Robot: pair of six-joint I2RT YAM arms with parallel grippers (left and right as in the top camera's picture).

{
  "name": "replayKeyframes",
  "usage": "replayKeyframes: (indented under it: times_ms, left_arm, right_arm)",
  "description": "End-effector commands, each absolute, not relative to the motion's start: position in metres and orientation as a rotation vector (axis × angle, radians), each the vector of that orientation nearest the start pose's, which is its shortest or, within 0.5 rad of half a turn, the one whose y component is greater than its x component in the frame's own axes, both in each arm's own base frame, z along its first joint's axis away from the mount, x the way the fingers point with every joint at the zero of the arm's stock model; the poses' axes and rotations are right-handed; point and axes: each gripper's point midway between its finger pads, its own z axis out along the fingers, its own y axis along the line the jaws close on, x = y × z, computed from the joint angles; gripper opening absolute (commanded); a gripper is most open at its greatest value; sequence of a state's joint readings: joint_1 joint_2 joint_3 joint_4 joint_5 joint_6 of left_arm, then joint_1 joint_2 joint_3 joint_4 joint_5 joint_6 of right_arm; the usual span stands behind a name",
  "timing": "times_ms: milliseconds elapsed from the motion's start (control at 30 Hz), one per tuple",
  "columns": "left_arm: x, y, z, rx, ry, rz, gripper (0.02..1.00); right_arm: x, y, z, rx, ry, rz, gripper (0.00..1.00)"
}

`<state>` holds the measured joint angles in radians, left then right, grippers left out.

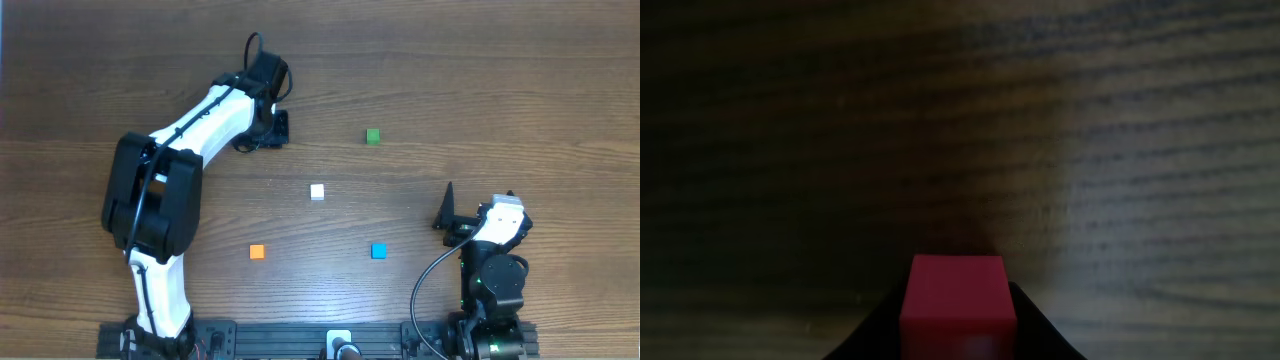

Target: Stack Cubes

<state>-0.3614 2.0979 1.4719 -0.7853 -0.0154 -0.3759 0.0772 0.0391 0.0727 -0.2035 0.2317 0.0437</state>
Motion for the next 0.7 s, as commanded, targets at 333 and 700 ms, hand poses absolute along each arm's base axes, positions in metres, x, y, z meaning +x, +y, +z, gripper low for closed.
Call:
replayKeyframes:
  times_ms: [333, 700]
  left_arm:
    - [0.332, -0.215, 0.123, -0.202, 2.869, -0.174, 0.211]
    - [0.29, -0.268, 0.092, -0.205, 2.911, -0.099, 0.205]
  right_arm:
    - [0.239, -0.024, 0.149, 0.145, 1.731, -0.13, 0.993]
    - [0.239, -0.024, 0.149, 0.145, 1.731, -0.13, 0.991]
